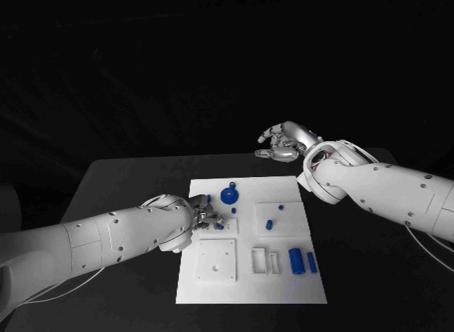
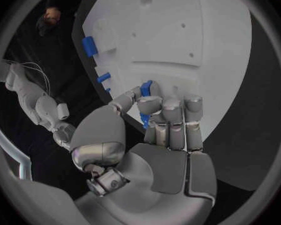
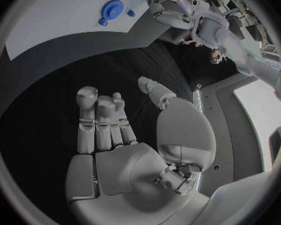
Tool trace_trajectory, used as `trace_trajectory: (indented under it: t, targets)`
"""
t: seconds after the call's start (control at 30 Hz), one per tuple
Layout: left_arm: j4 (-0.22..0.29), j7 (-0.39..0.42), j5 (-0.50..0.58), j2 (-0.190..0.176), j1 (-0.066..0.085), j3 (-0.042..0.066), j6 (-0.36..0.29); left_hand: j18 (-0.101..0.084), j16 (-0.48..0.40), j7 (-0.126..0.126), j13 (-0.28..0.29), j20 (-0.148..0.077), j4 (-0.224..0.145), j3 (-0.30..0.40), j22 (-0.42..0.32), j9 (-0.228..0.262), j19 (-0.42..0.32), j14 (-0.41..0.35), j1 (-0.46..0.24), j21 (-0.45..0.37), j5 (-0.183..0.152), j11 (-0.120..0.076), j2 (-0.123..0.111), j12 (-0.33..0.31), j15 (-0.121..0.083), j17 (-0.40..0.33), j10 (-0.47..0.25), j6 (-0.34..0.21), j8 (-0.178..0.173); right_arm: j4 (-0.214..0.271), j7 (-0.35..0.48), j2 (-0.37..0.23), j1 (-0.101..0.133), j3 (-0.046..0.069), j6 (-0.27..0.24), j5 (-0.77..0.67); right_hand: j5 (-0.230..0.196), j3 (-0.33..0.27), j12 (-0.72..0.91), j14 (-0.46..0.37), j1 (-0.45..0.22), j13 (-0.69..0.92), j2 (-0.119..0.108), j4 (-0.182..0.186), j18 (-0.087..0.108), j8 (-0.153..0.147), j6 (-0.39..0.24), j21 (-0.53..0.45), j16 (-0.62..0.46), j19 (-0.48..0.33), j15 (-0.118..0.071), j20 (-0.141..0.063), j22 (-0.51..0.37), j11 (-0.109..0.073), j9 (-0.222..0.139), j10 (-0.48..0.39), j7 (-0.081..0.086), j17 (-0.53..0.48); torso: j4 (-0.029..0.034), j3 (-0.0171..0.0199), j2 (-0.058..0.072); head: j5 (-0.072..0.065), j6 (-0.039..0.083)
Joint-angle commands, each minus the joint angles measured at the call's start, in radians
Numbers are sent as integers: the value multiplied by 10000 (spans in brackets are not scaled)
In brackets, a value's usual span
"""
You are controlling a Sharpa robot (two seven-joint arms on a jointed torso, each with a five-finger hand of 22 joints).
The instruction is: Assemble the parts on the task board
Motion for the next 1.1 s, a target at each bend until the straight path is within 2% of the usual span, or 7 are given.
trace_trajectory:
  t: [0.03, 0.33, 0.63, 0.83, 1.1]
  targets:
    - [12, 112, 105, 49, -20, -10, 207, 191, 72, -656, -14, -1336, 73, 6, 11, -6, -17, -40, 4, 51, -54, -311, -98, 41, -163, -16, -310, 1441, 23, 4, 37, 14, 0, 5, 110, 5, 65, -40, 53, -18, 72, -14, 27, 24, 1008, 66, -133, -67, -34, 14, -26, -25, 71, -2, 9, -90, 207, -15, 0, -2, 1, -4, -7]
    - [-17, 91, 115, 41, -20, -10, 168, 200, 82, -660, -26, -1342, 93, 25, 14, -2, -19, -45, 57, 51, -97, -314, -132, 52, -169, -30, -312, 1441, 23, 6, 29, 7, 0, 5, 116, 7, 73, -45, 59, -18, 69, -22, 29, 28, 1008, 67, -135, -70, -34, 15, -25, -24, 73, -1, 8, -94, 208, -16, 2, -1, 4, -22, -13]
    - [-51, 19, 5, 20, -20, -10, 166, 204, 134, -649, -77, -1341, -281, 96, 49, 23, -49, -78, 511, 78, 277, -301, 274, 91, -172, -75, -329, 1430, 27, 7, 30, -3, 0, 5, 119, 9, 77, -48, 63, -19, 67, -27, 30, 31, 1008, 67, -136, -71, -34, 16, -25, -24, 75, -1, 8, -96, 208, -16, 4, -6, -2, -25, -18]
    - [-40, -4, -44, -5, -20, -10, 261, 195, 159, -648, -101, -1332, -428, 92, 58, 28, -58, -84, 610, 85, 447, -301, 369, 104, -159, -94, -335, 1424, 23, 0, 28, -2, 0, 5, 125, 9, 80, -52, 67, -18, 62, -31, 31, 36, 1008, 68, -137, -72, -33, 17, -25, -23, 76, 0, 8, -96, 208, -16, 1, -2, -1, -26, -28]
    - [-62, -43, -143, -9, -20, -10, 295, 193, 170, -649, -110, -1330, -489, 91, 61, 29, -61, -86, 645, 87, 529, -304, 383, 110, -151, -101, -338, 1425, 23, -5, 24, -5, -1, 5, 130, 10, 81, -54, 68, -17, 58, -33, 33, 39, 1008, 68, -137, -73, -33, 18, -25, -23, 77, 0, 8, -97, 208, -16, 8, -2, -1, -27, -45]
